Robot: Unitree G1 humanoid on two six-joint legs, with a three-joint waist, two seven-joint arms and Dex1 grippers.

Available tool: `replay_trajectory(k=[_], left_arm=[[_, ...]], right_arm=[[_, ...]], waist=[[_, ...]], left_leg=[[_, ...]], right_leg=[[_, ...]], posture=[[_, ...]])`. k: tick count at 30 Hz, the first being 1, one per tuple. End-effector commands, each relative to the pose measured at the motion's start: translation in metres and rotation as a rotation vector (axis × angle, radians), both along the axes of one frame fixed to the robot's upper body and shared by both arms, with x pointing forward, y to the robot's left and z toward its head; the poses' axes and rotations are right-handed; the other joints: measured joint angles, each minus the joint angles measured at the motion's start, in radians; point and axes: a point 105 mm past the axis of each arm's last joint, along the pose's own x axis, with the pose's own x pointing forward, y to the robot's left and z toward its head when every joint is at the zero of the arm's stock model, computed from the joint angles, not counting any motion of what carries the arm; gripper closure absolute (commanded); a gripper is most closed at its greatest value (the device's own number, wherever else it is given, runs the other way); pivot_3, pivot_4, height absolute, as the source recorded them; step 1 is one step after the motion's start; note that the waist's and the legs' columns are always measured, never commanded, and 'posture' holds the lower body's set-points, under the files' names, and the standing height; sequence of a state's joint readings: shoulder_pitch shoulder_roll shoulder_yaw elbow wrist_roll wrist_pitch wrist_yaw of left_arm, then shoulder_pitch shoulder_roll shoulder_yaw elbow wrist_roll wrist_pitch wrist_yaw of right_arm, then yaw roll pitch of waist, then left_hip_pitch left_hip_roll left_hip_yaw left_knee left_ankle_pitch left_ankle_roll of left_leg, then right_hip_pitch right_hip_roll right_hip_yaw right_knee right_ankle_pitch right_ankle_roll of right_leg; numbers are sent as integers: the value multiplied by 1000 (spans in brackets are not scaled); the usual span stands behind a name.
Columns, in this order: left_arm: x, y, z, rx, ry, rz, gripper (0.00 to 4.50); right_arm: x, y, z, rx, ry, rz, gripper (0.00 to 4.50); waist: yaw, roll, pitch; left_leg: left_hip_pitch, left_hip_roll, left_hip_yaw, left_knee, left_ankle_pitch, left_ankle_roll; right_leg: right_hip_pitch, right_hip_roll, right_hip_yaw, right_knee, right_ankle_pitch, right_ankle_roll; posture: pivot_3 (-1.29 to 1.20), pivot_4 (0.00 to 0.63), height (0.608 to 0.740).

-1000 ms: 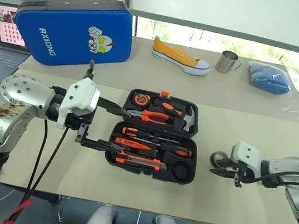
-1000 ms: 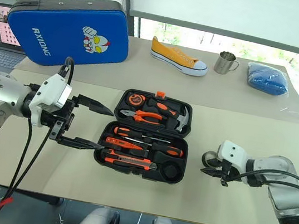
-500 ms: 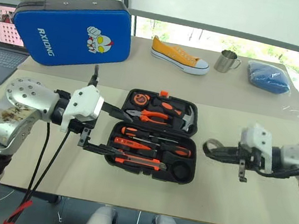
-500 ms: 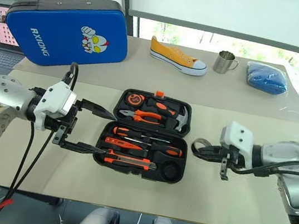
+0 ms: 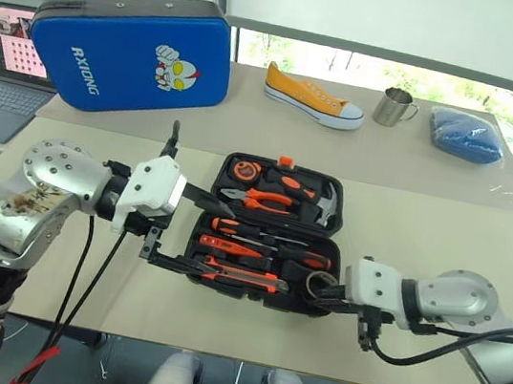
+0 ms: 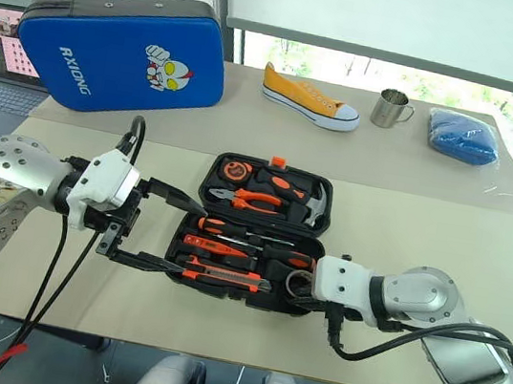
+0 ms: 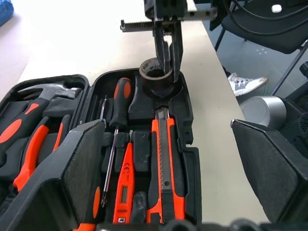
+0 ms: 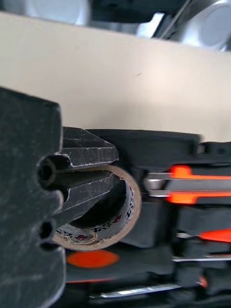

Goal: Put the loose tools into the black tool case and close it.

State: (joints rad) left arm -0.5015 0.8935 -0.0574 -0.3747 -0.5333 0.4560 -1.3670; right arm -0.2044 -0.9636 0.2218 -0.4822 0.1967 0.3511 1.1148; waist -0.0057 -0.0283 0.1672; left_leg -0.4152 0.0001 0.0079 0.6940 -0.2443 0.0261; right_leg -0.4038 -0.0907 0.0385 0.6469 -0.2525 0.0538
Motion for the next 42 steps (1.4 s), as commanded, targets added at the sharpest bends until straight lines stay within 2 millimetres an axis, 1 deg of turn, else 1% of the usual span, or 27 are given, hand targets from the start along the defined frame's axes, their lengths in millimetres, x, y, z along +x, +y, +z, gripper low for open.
replay_trajectory(k=[1, 3, 7, 9, 10, 12, 13, 15, 17, 18, 19, 21, 24, 26, 27, 28, 29, 30, 32, 33, 34, 36, 37, 38, 39, 40, 42], left_arm=[[-2, -3, 9, -14, -45, -26, 0], [-2, -5, 10, -18, -47, -29, 0], [-1, -5, 11, -20, -50, -30, 0], [-1, -5, 11, -20, -51, -29, 0], [-1, -5, 11, -20, -51, -30, 0], [-1, -6, 11, -20, -50, -30, 0], [-1, -6, 11, -21, -49, -30, 0], [-1, -5, 10, -21, -47, -27, 0], [1, -4, 10, -22, -46, -16, 0], [2, -4, 9, -23, -44, -4, 0], [4, -3, 9, -26, -43, 9, 0], [11, 1, 8, -37, -34, 64, 0], [38, 22, -2, -34, -33, 257, 0], [50, 40, -13, -4, -41, 349, 0], [56, 50, -18, 13, -51, 396, 264], [59, 57, -22, 23, -56, 425, 528], [63, 66, -29, 44, -50, 465, 662], [66, 74, -36, 67, -44, 495, 1091], [69, 81, -46, 97, -37, 521, 1766], [71, 84, -51, 108, -38, 532, 2285], [73, 86, -55, 115, -41, 543, 2482], [77, 84, -61, 120, -42, 543, 3232], [77, 79, -65, 122, -34, 528, 3540], [78, 75, -68, 123, -29, 517, 3793], [79, 70, -73, 125, -24, 505, 4288], [79, 66, -75, 127, -21, 498, 4404], [80, 59, -82, 132, -16, 483, 4404]], right_arm=[[-5, 7, -2, 25, 4, 35, 4448], [-10, 9, -5, 27, 24, 43, 4448], [-9, 8, -8, 40, 49, -2, 4448], [-8, 8, -8, 38, 43, -12, 3716], [-8, 7, -7, 38, 44, -19, 3510], [-10, 7, -4, 42, 53, -23, 2827], [-13, 7, 0, 49, 55, -17, 2356], [-16, 8, 13, 81, 51, -11, 1915], [-16, 11, 31, 148, 56, -26, 1126], [-16, 11, 40, 183, 60, -34, 871], [-15, 10, 48, 211, 62, -42, 473], [-11, 5, 64, 277, 70, -81, 473], [9, -18, 81, 379, 68, -248, 473], [18, -36, 79, 399, 73, -345, 1010], [20, -44, 76, 398, 77, -384, 1220], [22, -51, 71, 387, 78, -407, 1585], [26, -61, 63, 366, 69, -454, 1879], [30, -70, 54, 349, 63, -496, 2264], [39, -83, 41, 324, 41, -564, 2897], [43, -87, 36, 320, 34, -590, 3382], [46, -90, 30, 308, 25, -604, 3594], [48, -90, 19, 279, 17, -595, 4277], [49, -87, 13, 264, 18, -576, 4500], [50, -85, 8, 256, 19, -563, 4500], [51, -80, 4, 245, 18, -538, 4500], [52, -77, 2, 240, 16, -523, 4500], [55, -69, 0, 235, 10, -491, 4500]], waist=[[-1, 0, 0], [-2, 0, 0], [-3, 0, 0], [-4, 0, 0], [-4, 0, 0], [-3, 0, 0], [-1, 0, 0], [3, 0, 0], [2, 0, 0], [2, 0, 0], [2, 0, 0], [2, 0, 0], [3, 0, 0], [3, 0, 0], [3, 0, 0], [3, 0, 0], [3, 0, 0], [4, 0, 0], [4, 0, 0], [3, 0, 0], [3, 0, 0], [3, 0, 0], [3, 0, 0], [3, 0, 0], [3, 0, 0], [2, 0, 0], [1, 0, 0]], left_leg=[[0, 0, 0, 0, 0, 0], [0, 0, 0, 0, 0, 0], [0, 0, 0, 0, 0, 0], [0, 0, 0, 0, 0, 0], [0, 0, 0, 0, 0, 0], [0, 0, 0, 0, 0, 0], [0, 0, -1, 0, 0, 0], [0, 0, -1, 0, 0, 0], [0, 0, -1, 0, 0, 0], [0, 0, -1, 0, 0, 0], [0, 0, -1, 0, 0, 0], [0, 0, -1, 0, 0, 0], [0, 0, -1, 0, 0, 0], [0, 0, -1, 0, 0, 0], [0, 0, -1, -1, 0, 0], [0, -1, -1, -1, 0, 0], [0, -1, -1, -1, 0, 0], [0, -1, 0, -1, 0, 0], [0, -1, 0, -1, 0, 0], [0, -1, 1, -1, 0, 0], [0, -1, 1, -1, 0, 0], [0, -1, 1, -1, 0, 0], [0, -1, 1, -1, 0, 0], [0, -1, 1, -1, 0, 0], [0, -1, 1, -1, 0, 0], [0, -1, 1, -1, 0, 0], [0, -1, 1, -1, 0, 0]], right_leg=[[0, 0, 0, 0, 0, 0], [0, 0, 0, 0, 0, 0], [0, 0, 0, 0, 0, 0], [0, 0, 0, 0, 0, 0], [0, 0, 0, 0, 0, 0], [0, 0, 0, 0, 0, 0], [0, -1, 0, 0, 0, 0], [0, -1, 0, 0, 0, 0], [0, -1, 0, 0, 0, 0], [0, -1, 0, 0, 0, 0], [0, -1, 0, 0, 0, 0], [1, -1, 0, 0, 0, 0], [1, -1, 0, 0, 0, 0], [1, -1, -1, 0, 0, 0], [1, -1, 0, 0, 0, 0], [1, -1, 0, 0, 0, 0], [0, -1, 0, 0, 0, 0], [0, -1, 0, 0, 0, 0], [0, -1, 0, -1, 0, 0], [0, -2, 0, -1, 0, 0], [0, -2, 0, 0, 0, 0], [0, -1, 0, 0, 0, 0], [0, -1, 0, 0, 0, 0], [0, -1, 0, 0, 0, 0], [0, -1, 0, 0, 0, 0], [0, -1, 0, 0, 0, 0], [-1, -1, 1, 0, 0, 0]], posture=[[0, 150, 739], [0, 150, 739], [0, 150, 739], [0, 150, 739], [0, 150, 739], [0, 150, 739], [0, 150, 739], [0, 150, 739], [0, 150, 739], [0, 150, 739], [0, 150, 739], [0, 150, 739], [0, 150, 739], [0, 150, 739], [0, 150, 739], [0, 150, 739], [0, 150, 739], [0, 150, 739], [0, 150, 739], [0, 150, 739], [0, 150, 739], [0, 150, 739], [0, 150, 739], [0, 150, 739], [0, 150, 739], [0, 150, 739], [0, 150, 739]])
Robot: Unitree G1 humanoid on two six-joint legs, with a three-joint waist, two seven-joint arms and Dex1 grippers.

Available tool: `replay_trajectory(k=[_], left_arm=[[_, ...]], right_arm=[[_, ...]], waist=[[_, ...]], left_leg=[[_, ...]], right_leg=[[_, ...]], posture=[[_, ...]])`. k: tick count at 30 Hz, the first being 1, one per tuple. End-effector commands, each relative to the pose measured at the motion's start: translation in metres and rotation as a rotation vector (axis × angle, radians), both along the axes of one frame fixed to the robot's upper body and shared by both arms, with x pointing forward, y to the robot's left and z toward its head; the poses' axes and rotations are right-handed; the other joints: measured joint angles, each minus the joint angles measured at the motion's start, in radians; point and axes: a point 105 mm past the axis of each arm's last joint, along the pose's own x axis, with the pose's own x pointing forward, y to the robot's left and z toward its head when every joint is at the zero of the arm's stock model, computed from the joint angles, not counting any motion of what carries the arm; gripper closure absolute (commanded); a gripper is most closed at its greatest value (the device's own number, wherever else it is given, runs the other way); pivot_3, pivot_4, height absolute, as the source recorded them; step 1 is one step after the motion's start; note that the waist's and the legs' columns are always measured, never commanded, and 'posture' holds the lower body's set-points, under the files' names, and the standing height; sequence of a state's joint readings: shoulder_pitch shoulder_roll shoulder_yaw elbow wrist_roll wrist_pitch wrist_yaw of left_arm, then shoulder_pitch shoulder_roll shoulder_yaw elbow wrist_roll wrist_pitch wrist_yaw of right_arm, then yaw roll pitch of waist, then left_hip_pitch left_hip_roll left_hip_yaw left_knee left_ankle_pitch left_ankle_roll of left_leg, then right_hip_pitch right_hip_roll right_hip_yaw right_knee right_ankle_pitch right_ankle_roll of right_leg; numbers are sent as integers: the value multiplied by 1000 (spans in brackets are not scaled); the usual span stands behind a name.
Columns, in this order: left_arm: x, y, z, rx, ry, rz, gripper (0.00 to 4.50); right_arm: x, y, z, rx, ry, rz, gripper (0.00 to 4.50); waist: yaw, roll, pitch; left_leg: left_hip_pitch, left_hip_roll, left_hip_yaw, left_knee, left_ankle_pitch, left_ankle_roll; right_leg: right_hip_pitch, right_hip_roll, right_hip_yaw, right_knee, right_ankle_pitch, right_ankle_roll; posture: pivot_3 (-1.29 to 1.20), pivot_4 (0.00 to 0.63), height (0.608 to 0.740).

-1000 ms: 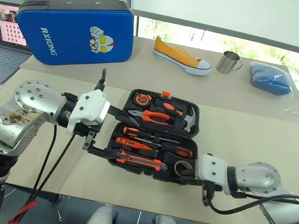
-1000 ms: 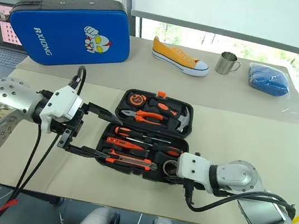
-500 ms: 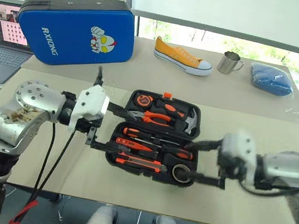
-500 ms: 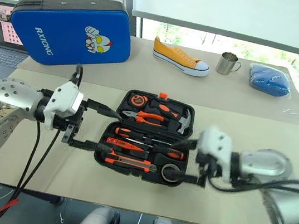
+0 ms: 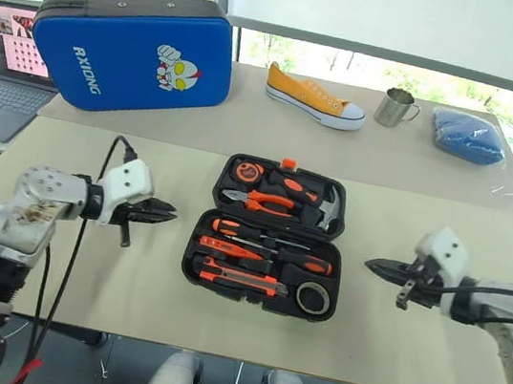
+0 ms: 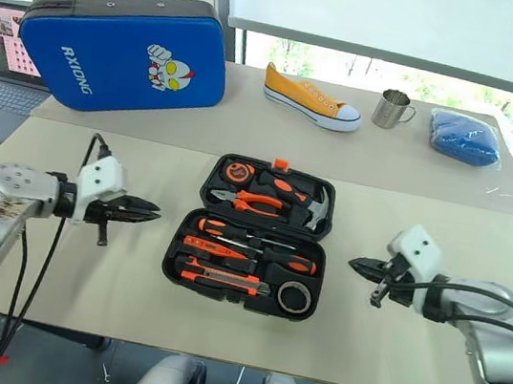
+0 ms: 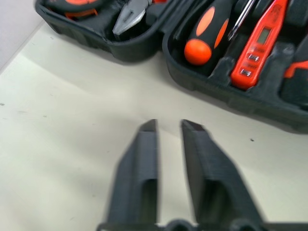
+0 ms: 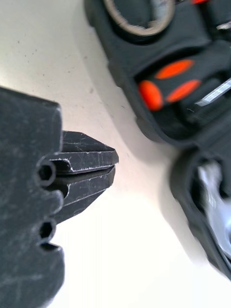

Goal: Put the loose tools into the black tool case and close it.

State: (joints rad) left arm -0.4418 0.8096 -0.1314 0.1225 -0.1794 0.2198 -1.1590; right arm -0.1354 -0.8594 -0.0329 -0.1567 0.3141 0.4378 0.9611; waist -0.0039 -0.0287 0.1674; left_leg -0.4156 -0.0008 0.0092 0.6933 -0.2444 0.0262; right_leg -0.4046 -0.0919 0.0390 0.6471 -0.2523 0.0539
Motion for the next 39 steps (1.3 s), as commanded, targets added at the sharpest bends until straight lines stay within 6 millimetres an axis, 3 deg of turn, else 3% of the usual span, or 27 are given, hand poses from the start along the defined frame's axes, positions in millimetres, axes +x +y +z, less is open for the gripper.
replay_trajectory(k=[1, 9, 14, 18, 28, 33, 38, 39], left_arm=[[3, -13, 3, 16, -36, -31, 4404], [-1, -32, 4, -40, -24, -75, 4404], [-20, -39, 3, -61, 18, -151, 4404], [-50, -45, -8, -84, 114, -220, 4404], [-77, -34, -22, -3, 143, -252, 4404], [-82, -29, -25, 22, 151, -233, 4404], [-74, 5, -31, 92, 161, -95, 4404], [-71, 15, -31, 104, 172, -49, 4165]], right_arm=[[8, 13, 10, -23, -75, 70, 4500], [6, 42, 8, -14, -77, 194, 4500], [-4, 47, 6, -38, -76, 264, 4500], [-15, 43, 4, -72, -80, 296, 4500], [-49, 40, -1, -122, -62, 374, 4500], [-55, 32, -5, -137, -54, 337, 4500], [-54, 18, -3, -157, -61, 268, 4500], [-52, 12, -2, -163, -60, 242, 4500]], waist=[[-1, 0, 0], [-7, 0, 0], [-8, 0, 0], [-8, 0, 0], [-7, 1, 0], [-6, 1, 0], [-8, 1, 0], [-9, 1, 0]], left_leg=[[0, 0, 0, 0, 0, 0], [0, 0, -1, 0, 0, 0], [0, 0, -1, -1, 0, 0], [0, 1, -1, -1, -1, 1], [0, 2, -1, -1, -1, 1], [1, 1, -1, -1, -1, 1], [1, 2, -1, -1, -1, 1], [1, 2, -1, -1, -1, 1]], right_leg=[[0, 0, 0, 0, 0, 0], [0, 0, 0, 0, 0, 0], [0, 0, 0, 0, 0, 0], [0, 0, 0, 0, 0, 0], [0, 0, 0, -1, 0, 0], [1, 0, 0, -1, 0, 0], [1, 0, 0, -1, 0, 0], [1, 0, 0, -1, 0, 0]], posture=[[0, 150, 739], [0, 150, 739], [0, 150, 739], [0, 150, 739], [0, 150, 739], [0, 150, 739], [0, 150, 739], [0, 150, 739]])
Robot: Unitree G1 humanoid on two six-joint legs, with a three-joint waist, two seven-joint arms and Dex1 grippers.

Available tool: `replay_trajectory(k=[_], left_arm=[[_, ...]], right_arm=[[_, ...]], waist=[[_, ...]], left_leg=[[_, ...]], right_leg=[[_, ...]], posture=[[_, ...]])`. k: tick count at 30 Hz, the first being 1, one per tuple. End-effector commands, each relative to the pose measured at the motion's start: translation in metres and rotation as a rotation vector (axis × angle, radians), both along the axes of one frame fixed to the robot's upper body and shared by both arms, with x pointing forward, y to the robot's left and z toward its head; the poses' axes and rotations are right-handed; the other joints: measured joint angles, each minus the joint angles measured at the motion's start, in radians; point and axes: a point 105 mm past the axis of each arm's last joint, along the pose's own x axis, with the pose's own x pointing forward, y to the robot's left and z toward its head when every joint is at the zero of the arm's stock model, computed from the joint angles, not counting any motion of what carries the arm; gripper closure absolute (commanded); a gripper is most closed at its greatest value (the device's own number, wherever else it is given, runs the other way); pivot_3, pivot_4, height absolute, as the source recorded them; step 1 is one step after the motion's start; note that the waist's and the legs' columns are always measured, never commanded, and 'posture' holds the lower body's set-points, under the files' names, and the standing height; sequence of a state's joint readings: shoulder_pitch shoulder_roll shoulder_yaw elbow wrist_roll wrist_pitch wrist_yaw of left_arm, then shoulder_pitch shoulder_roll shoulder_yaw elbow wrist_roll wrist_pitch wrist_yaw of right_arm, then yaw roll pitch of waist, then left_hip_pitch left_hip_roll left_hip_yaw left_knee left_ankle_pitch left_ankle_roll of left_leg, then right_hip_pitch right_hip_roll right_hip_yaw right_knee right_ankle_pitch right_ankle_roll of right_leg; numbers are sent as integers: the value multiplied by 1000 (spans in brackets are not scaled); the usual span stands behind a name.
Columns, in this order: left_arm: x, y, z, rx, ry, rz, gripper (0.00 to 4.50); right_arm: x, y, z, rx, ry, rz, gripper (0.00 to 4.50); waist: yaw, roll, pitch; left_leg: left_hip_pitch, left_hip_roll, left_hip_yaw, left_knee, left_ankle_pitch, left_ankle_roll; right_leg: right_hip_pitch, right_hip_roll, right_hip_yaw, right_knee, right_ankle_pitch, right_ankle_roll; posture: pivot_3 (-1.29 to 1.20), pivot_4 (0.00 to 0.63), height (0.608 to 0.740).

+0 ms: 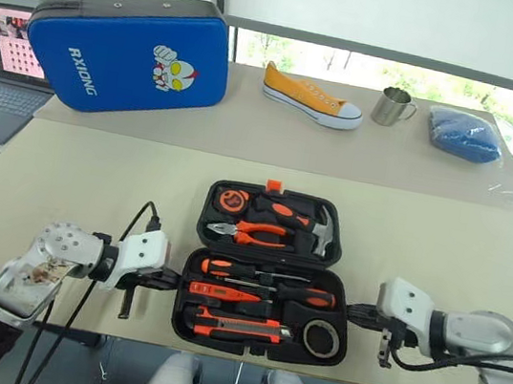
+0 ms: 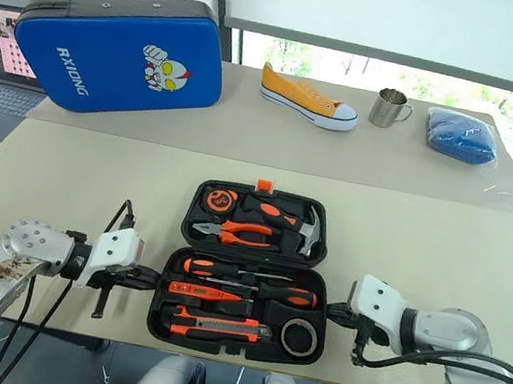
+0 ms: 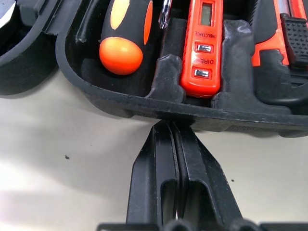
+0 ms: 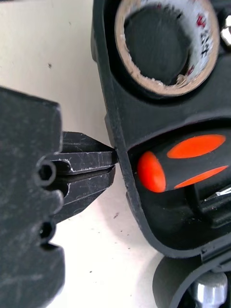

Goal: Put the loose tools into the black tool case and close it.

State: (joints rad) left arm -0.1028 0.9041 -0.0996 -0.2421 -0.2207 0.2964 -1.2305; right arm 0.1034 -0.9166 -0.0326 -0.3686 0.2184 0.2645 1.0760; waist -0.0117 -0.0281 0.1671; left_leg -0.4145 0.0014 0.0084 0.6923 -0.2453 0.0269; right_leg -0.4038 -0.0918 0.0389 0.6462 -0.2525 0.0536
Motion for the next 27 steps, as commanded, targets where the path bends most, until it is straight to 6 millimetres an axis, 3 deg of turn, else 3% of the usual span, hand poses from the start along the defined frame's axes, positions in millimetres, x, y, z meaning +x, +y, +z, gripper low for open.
replay_trajectory(k=[1, 5, 8, 9, 13, 17, 27], left_arm=[[10, 35, 2, 62, 4, 142, 3881], [28, 62, 25, -77, 101, 406, 2552], [43, 64, 39, -202, 189, 562, 1347], [47, 60, 43, -255, 242, 605, 1295], [57, 31, 55, -385, 439, 678, 1295], [68, 11, 59, -391, 437, 715, 1295], [85, -16, 63, -451, 492, 750, 1295]], right_arm=[[7, -13, 17, -11, -64, -50, 4500], [18, -32, 29, 6, -53, -145, 3378], [27, -35, 42, 75, -15, -209, 2260], [32, -32, 47, 126, 14, -234, 2063], [55, -22, 64, 278, 126, -336, 2063], [76, -11, 69, 364, 221, -417, 2063], [99, 6, 47, 361, 312, -466, 2063]], waist=[[-2, 0, 0], [-3, 0, 0], [-1, 0, 0], [1, 0, 0], [1, 0, 0], [-2, -1, 0], [-1, -1, 0]], left_leg=[[1, 0, 0, 0, 0, 0], [3, 1, 1, 0, 0, 0], [3, 1, 1, 0, 0, 0], [3, 1, 1, 1, 0, 0], [2, -1, 0, 1, 0, 0], [1, -2, -2, 0, 0, 0], [-1, -3, -2, 0, 0, -1]], right_leg=[[0, 0, 0, 0, 0, 0], [1, 1, 0, 1, 0, -1], [1, 1, 0, 1, 0, 0], [2, 1, 0, 1, 0, 0], [2, 0, 0, 1, 0, 1], [0, 0, 0, 2, 1, 0], [-2, -1, 0, 2, 1, 0]], posture=[[0, 150, 739], [0, 150, 739], [0, 150, 739], [0, 150, 739], [0, 150, 739], [0, 150, 739], [0, 150, 739]])
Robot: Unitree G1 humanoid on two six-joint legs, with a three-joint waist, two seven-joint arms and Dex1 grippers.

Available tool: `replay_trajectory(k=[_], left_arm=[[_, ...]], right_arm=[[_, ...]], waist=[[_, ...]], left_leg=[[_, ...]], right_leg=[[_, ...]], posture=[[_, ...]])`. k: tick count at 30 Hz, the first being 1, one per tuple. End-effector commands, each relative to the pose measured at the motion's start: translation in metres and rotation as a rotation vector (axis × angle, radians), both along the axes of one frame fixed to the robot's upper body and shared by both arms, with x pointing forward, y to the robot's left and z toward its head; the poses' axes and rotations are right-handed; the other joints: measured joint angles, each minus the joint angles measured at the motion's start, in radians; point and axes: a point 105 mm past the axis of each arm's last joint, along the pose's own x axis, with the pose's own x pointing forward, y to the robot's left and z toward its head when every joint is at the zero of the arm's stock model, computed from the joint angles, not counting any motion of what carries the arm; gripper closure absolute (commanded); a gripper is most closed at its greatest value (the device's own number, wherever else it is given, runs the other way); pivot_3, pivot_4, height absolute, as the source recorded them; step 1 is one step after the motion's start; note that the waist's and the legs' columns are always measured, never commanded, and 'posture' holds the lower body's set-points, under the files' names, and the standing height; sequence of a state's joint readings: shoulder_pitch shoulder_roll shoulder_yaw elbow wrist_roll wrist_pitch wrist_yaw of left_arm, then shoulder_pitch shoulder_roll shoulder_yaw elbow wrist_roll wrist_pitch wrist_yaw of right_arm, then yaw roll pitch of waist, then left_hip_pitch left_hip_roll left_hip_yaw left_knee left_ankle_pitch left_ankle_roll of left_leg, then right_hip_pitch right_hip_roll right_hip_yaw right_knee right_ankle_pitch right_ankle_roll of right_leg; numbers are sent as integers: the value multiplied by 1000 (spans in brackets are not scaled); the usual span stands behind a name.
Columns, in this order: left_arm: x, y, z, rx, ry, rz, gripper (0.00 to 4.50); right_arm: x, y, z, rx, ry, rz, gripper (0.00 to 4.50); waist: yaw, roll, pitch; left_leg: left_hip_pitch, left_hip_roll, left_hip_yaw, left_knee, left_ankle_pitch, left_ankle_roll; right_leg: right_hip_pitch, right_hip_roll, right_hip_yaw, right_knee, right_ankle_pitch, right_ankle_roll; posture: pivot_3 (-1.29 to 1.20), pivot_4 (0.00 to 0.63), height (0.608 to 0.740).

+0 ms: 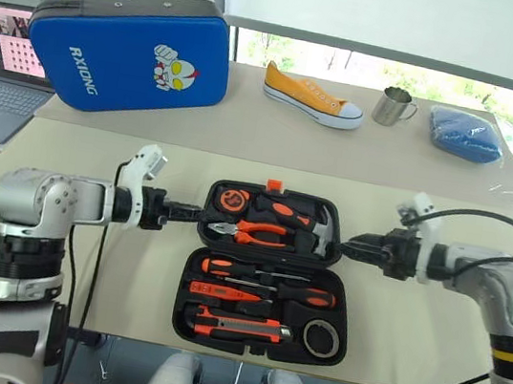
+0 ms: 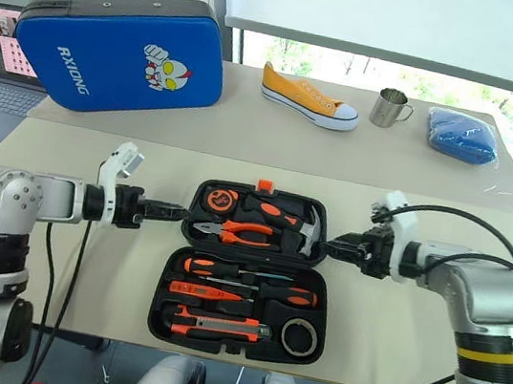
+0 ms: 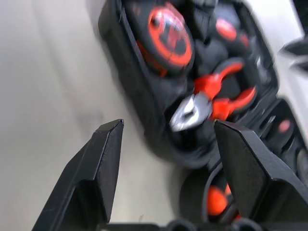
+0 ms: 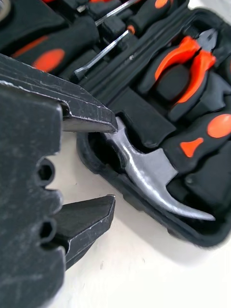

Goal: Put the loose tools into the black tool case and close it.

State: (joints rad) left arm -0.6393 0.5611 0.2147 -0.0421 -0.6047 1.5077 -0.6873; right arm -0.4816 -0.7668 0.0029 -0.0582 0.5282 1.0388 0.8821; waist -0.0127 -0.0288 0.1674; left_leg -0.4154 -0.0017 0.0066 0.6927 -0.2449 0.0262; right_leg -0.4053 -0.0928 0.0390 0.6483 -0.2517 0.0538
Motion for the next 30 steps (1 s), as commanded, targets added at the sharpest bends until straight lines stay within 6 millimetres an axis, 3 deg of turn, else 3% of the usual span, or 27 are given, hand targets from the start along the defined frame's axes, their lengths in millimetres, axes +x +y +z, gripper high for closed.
replay_trajectory(k=[1, 4, 5, 8, 12, 15, 23, 30], left_arm=[[4, -3, 2, 23, -28, -4, 1295], [5, -4, -5, 49, -24, -11, 1295], [5, -4, -7, 56, -19, -12, 1295], [4, -4, -12, 74, -19, -22, 2064], [5, -5, -12, 49, -13, -20, 3528], [3, -4, -13, 46, 1, -32, 4407], [3, -8, -16, 48, -4, -49, 4407], [6, -30, 21, -41, -263, -133, 4407]], right_arm=[[11, 0, 7, -1, -30, -29, 2063], [12, 3, 1, -13, -19, -20, 2063], [12, 4, 0, -16, -14, -19, 2303], [13, 5, -1, -11, -11, -21, 3183], [15, 5, 1, -5, -14, -25, 4465], [15, 5, 0, -3, -15, -26, 4500], [10, 17, 6, 29, -45, 26, 4500], [20, 28, 41, 76, -248, 11, 4500]], waist=[[0, 0, 0], [0, 0, 0], [0, 0, 0], [0, 0, 0], [-4, 0, 0], [-2, 0, 0], [-2, 0, 0], [-2, 0, 0]], left_leg=[[0, 0, 0, 0, 0, 0], [0, 0, 0, -1, 0, -1], [0, 0, 0, 0, 0, -1], [0, 0, 0, -1, 0, -1], [0, 0, 0, -1, 0, -1], [0, 0, 0, -1, 0, -1], [1, 0, 0, -1, 1, -1], [0, 0, 0, -1, 1, -2]], right_leg=[[0, 0, 0, 0, 0, 0], [-1, 0, 0, 0, 0, 0], [0, 0, 0, 0, 0, 0], [0, 0, 0, 0, 0, 0], [0, 0, 0, 0, 0, 0], [0, 0, 0, 0, 0, -1], [1, 0, 0, 0, 0, -1], [-1, 0, 1, 0, 0, -1]], posture=[[0, 150, 739], [0, 150, 739], [0, 150, 739], [0, 150, 739], [0, 150, 739], [0, 150, 739], [0, 150, 739], [0, 150, 739]])
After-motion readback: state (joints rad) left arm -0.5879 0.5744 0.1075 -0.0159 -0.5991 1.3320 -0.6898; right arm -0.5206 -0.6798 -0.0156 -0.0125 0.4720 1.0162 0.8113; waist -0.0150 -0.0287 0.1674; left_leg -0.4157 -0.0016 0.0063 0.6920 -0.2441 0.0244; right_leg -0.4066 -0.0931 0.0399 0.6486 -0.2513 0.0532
